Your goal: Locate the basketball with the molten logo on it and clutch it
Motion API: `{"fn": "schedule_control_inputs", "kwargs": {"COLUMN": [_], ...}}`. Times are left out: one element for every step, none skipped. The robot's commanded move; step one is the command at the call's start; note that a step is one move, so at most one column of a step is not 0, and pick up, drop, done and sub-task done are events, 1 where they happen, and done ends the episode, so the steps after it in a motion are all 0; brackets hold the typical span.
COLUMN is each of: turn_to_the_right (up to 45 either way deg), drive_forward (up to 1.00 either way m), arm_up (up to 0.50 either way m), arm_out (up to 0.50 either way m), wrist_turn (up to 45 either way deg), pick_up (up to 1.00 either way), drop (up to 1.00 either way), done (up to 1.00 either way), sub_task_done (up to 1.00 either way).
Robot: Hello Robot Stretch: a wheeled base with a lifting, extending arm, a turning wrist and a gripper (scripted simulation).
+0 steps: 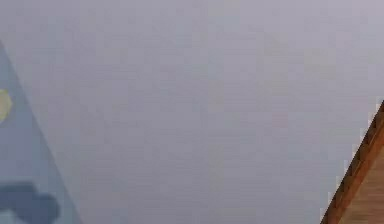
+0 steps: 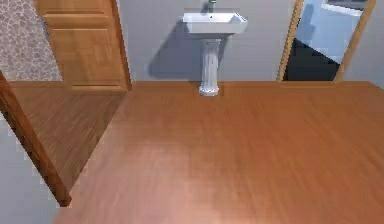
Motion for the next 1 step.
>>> {"fn": "schedule_control_inputs", "kwargs": {"turn_to_the_right": [45.0], "drive_forward": [0.00], "arm_up": [0.00], "arm_out": [0.00], "wrist_turn": [0.0], "pick_up": [0.00], "drop": [0.00], "done": [0.00], "sub_task_done": [0.00]}}
